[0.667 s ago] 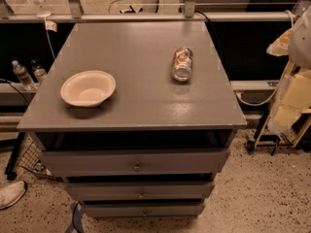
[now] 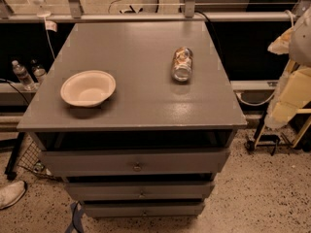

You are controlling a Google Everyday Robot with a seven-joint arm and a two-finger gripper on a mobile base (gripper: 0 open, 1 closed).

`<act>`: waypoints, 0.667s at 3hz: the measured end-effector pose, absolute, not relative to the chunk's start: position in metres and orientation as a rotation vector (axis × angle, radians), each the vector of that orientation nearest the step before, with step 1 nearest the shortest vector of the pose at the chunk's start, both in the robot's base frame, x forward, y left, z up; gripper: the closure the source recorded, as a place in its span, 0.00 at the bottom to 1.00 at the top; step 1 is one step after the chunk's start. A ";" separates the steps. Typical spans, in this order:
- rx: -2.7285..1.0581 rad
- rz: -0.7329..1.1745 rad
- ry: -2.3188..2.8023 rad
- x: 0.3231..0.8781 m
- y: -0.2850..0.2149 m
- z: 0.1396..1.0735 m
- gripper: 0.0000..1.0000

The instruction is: Place orange can upright

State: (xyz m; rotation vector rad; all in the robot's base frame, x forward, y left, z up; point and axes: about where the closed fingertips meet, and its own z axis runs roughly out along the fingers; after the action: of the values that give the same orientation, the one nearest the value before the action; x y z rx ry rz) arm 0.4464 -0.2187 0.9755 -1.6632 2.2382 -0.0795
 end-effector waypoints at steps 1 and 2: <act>-1.482 -0.010 2.325 0.501 -0.231 0.969 0.00; -1.350 0.018 2.402 0.543 -0.235 0.974 0.00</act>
Offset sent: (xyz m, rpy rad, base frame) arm 0.1461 -0.0220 0.0030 0.1552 0.0647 -0.3620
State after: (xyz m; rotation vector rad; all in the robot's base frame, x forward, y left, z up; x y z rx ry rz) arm 0.5431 -0.2345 0.9735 -1.3498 2.4022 0.0175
